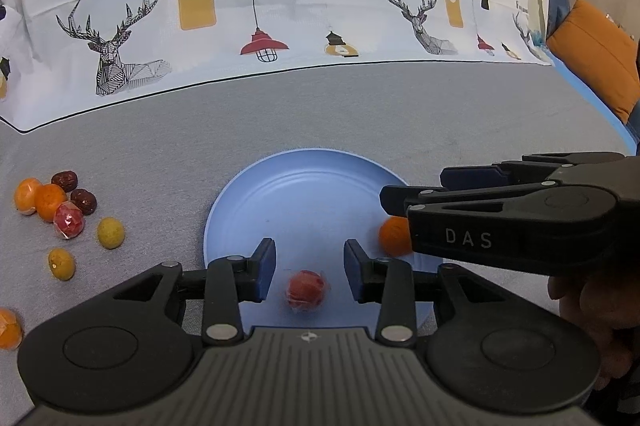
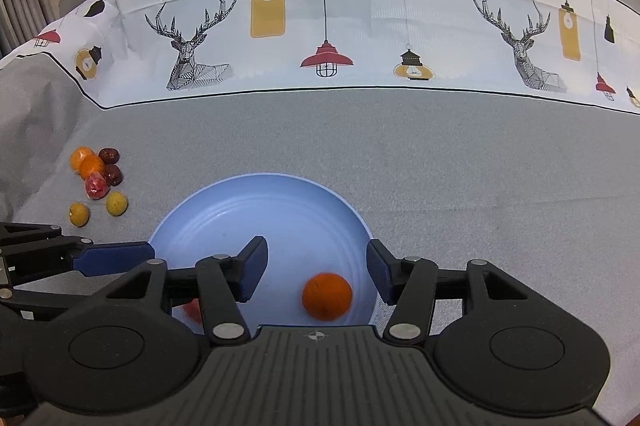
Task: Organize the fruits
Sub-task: 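Open the left tool over the plate while the right tool releases the mandarin, then grasp a plastic-wrapped orange with the left tool while the right tool grasps a yellow fruit, then carry the wrapped orange with the left tool while the right tool carries the yellow fruit over the plate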
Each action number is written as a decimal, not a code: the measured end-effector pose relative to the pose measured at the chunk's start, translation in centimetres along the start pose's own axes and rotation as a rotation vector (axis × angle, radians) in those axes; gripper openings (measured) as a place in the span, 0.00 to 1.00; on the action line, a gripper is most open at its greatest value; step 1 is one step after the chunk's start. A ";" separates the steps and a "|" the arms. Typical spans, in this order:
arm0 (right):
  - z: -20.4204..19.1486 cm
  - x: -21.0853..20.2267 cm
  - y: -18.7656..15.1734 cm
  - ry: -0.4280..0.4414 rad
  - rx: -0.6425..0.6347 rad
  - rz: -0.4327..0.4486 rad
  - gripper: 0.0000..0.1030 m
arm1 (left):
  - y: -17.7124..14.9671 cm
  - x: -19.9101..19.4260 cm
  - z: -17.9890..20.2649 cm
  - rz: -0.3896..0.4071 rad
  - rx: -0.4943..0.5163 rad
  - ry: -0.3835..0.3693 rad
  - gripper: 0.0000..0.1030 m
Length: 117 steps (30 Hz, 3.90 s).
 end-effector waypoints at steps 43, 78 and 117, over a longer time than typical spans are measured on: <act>-17.6 2.1 3.0 0.283 -0.064 0.048 0.29 | -4.9 -11.9 -23.6 0.015 -0.894 0.465 0.52; -15.9 -4.1 -4.3 0.363 -0.212 -0.103 0.26 | -3.3 -7.8 -16.6 -0.106 -0.611 0.093 0.39; -4.5 -4.1 0.4 0.100 -0.016 0.175 0.26 | 0.8 -5.0 -10.8 0.090 -0.437 0.008 0.39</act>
Point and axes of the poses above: each gripper's, at about its wrist camera, not at the fingertips, and x roughly the way its jaws point, z to its right, y to its top, the point moved 6 cm from there along x, roughly the way its jaws point, and after that the axes turned 14 degrees about -y, right-handed, at the moved point
